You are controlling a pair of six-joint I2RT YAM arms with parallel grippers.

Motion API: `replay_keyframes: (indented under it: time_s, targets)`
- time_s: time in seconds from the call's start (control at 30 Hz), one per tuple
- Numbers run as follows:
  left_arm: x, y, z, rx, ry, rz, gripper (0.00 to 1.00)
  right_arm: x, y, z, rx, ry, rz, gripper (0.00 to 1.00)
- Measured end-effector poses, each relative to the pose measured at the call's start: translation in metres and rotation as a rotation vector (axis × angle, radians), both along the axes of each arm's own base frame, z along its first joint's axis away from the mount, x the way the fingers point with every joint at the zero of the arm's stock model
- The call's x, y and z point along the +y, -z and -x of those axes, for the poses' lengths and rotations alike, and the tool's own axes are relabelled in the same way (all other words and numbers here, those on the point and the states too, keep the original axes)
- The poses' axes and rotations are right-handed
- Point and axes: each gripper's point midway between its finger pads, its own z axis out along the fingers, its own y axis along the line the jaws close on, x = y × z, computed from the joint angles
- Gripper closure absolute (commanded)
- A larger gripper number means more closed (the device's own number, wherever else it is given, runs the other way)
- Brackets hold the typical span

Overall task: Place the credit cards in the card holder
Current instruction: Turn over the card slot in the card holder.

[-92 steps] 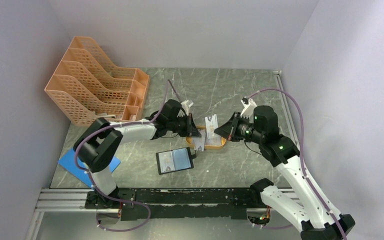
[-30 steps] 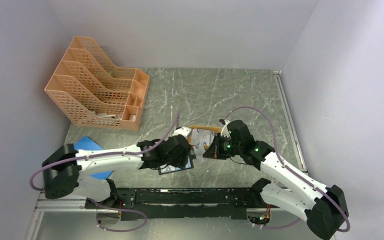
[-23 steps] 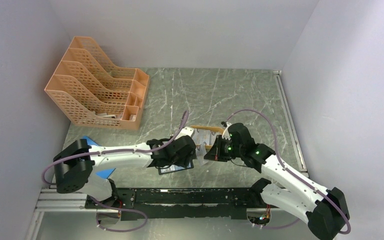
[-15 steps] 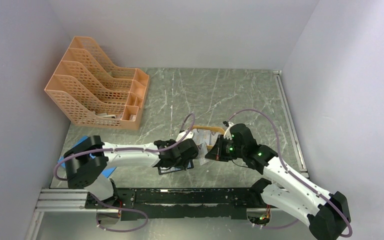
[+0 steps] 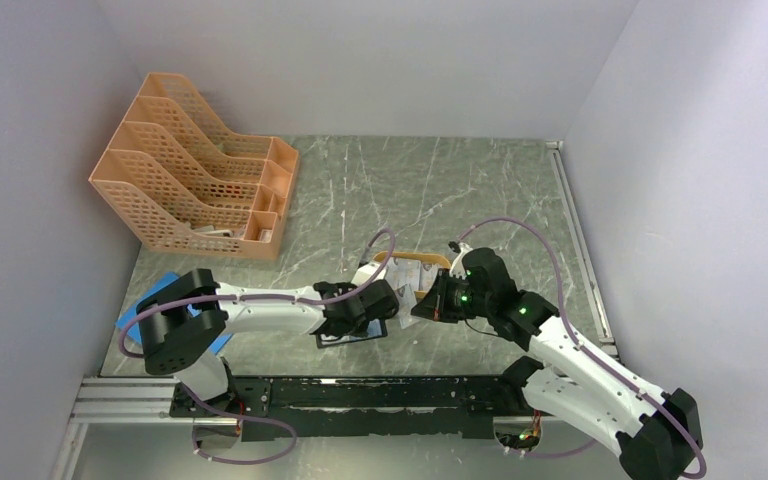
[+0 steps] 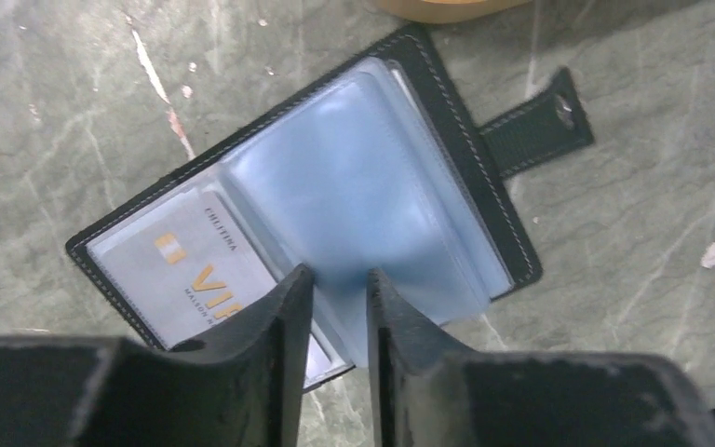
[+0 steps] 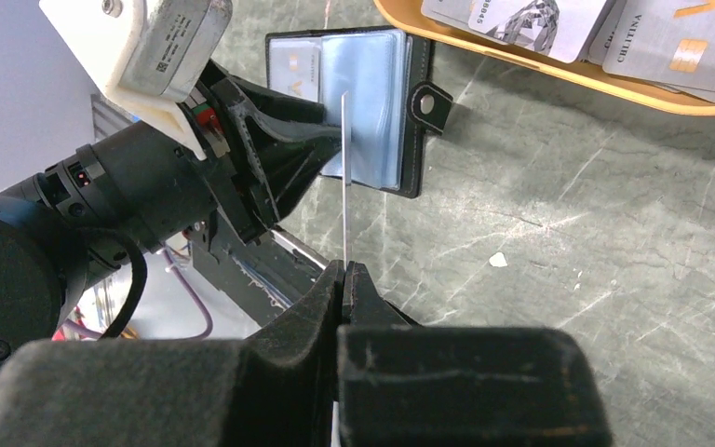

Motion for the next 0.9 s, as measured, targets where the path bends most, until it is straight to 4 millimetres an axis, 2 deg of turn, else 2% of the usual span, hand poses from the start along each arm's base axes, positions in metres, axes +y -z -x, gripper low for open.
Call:
replay_keyframes:
  time_s: [0.17,0.37,0.53,0.9]
  targets:
    - [0.006,0.002,-0.002,-0.019,-0.015,-0.015,0.89,0.0,0.001,0.0,0.003,-0.001,0.001,1.0]
    - [0.009,0.001,-0.002,-0.03,-0.031,0.003,0.95,0.006,0.002,0.0,0.018,-0.021,-0.011,1.0]
    - [0.017,0.0,0.001,-0.031,-0.043,0.019,0.95,0.016,0.005,0.004,0.048,-0.063,-0.037,1.0]
    - [0.022,0.0,0.004,-0.034,-0.068,0.058,0.95,0.044,0.023,0.03,0.175,-0.206,-0.054,1.0]
